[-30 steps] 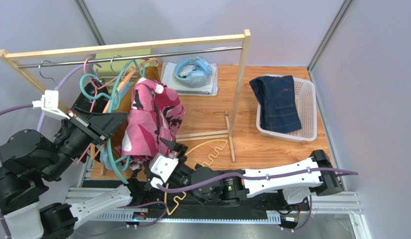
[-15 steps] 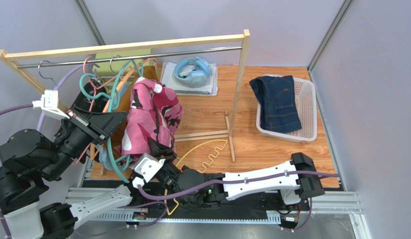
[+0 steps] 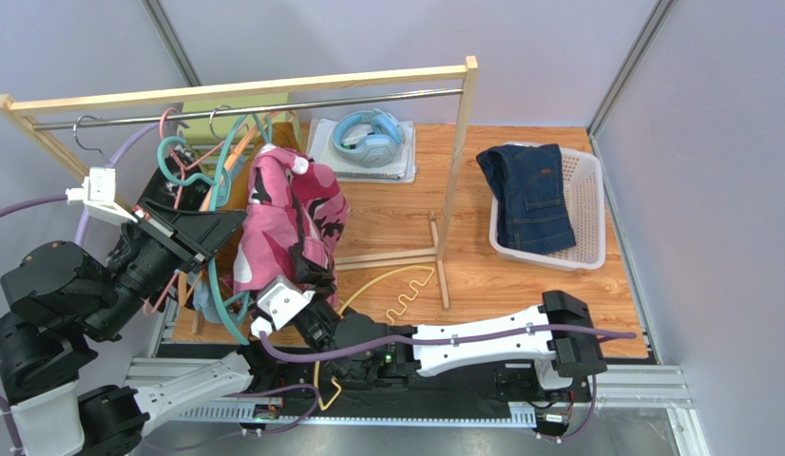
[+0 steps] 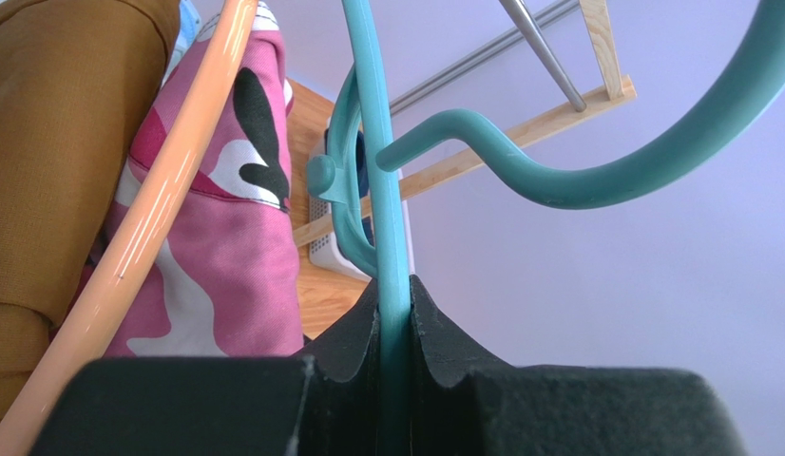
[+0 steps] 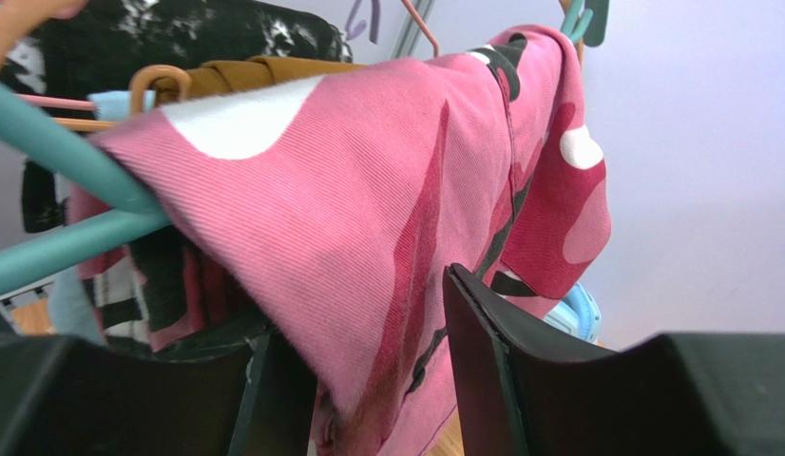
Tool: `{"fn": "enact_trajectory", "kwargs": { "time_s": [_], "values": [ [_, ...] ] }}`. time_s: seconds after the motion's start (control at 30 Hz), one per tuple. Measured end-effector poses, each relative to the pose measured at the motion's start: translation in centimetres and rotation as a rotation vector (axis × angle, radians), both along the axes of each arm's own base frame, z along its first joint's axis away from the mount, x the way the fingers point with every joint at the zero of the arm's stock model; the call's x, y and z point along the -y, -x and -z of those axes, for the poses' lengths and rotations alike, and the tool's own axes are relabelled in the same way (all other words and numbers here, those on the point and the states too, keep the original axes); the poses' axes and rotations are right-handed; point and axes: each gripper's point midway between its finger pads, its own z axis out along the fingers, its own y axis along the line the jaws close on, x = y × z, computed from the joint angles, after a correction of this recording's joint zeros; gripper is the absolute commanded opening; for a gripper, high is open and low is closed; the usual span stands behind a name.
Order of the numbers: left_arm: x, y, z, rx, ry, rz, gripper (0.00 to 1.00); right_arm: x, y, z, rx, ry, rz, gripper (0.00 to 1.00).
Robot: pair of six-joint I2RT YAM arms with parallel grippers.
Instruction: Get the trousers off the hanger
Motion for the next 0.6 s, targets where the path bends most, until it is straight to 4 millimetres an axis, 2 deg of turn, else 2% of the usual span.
{"fn": "enact_trajectory", "kwargs": {
  "time_s": [0.13,0.17,0.27,0.33,0.6],
  "values": [
    [0.1,-0.1,0.0,-0.002,-0.003,-0.001,0.00,-0.1,-1.4,0.6,0.006,-0.020,0.052,0.37],
    [0.1,-0.1,0.0,-0.003,-0.003,-0.001,0.00,-0.1,-1.6,0.6,0.011,-0.023,0.060,0.25],
    [0.1,-0.2,0.0,-0.001,0.000,-0.004,0.00,-0.1,-1.9,0.4,0.036,-0.038,0.082,0.07],
    [0.2,-0.3,0.1,0.000,0.000,-0.005,0.00,-0.1,-2.0,0.2,0.050,-0.041,0.098,0.01],
    [-0.1,-0.6,0.3,0.017,-0.003,-0.028,0.00,0.3,-1.6,-1.6,0.072,-0.032,0.131,0.00]
  ]
}}
